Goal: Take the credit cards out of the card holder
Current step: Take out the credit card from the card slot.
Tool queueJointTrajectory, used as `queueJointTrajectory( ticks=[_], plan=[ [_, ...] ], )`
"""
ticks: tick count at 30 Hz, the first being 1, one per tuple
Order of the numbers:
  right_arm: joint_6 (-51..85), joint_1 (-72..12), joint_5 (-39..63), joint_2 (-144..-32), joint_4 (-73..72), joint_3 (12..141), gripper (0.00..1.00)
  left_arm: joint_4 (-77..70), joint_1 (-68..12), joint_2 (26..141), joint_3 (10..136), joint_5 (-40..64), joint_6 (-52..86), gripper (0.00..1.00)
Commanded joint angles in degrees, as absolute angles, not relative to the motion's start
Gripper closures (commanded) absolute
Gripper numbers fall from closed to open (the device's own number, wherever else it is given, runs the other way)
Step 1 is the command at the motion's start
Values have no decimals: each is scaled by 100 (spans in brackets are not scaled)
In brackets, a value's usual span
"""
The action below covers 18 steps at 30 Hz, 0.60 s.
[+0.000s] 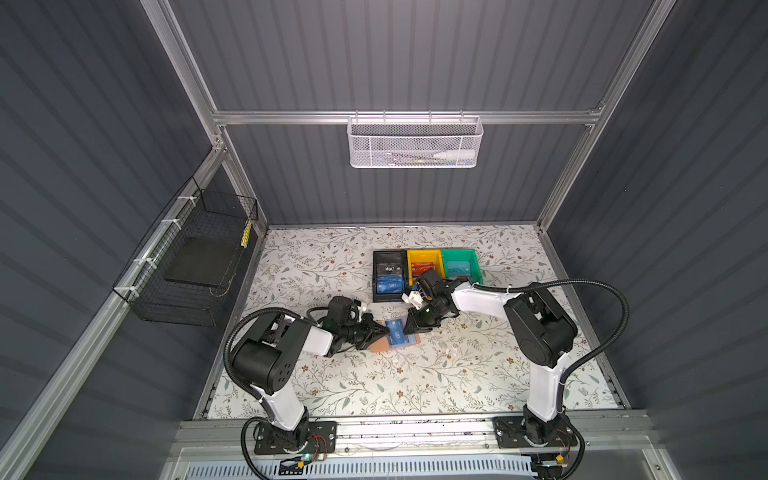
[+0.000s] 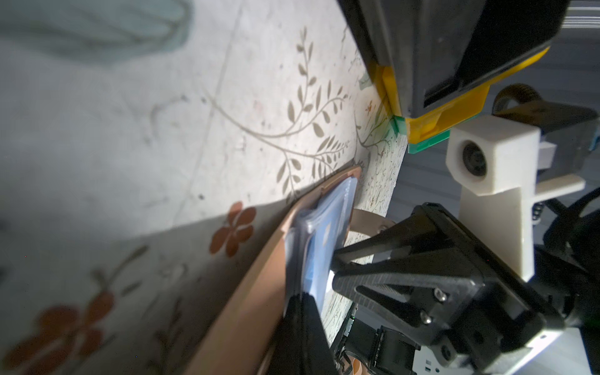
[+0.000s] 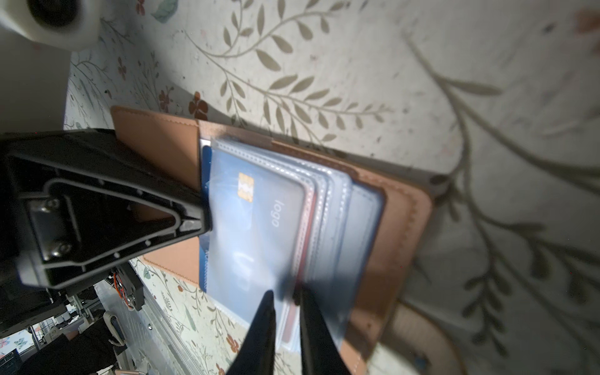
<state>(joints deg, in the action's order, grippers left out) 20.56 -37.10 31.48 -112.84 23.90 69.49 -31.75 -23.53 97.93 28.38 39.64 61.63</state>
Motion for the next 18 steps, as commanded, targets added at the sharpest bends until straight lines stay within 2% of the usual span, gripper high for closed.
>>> queueJointTrajectory(
  ticks=[1,10,18],
  plan=[
    [2048,-3755,2840,-11672,2777,6801,81,-2436,-2264,9663,2681,3886,5896,100],
    [2066,-3758,2839,-11650,2768,6763,81,-1487,-1877,9134,2582,3867,5356,100],
    [2083,-3753,2848,-11606,2784,6772,80,16,-1674,8492,2719,3410,4619,100]
  ],
)
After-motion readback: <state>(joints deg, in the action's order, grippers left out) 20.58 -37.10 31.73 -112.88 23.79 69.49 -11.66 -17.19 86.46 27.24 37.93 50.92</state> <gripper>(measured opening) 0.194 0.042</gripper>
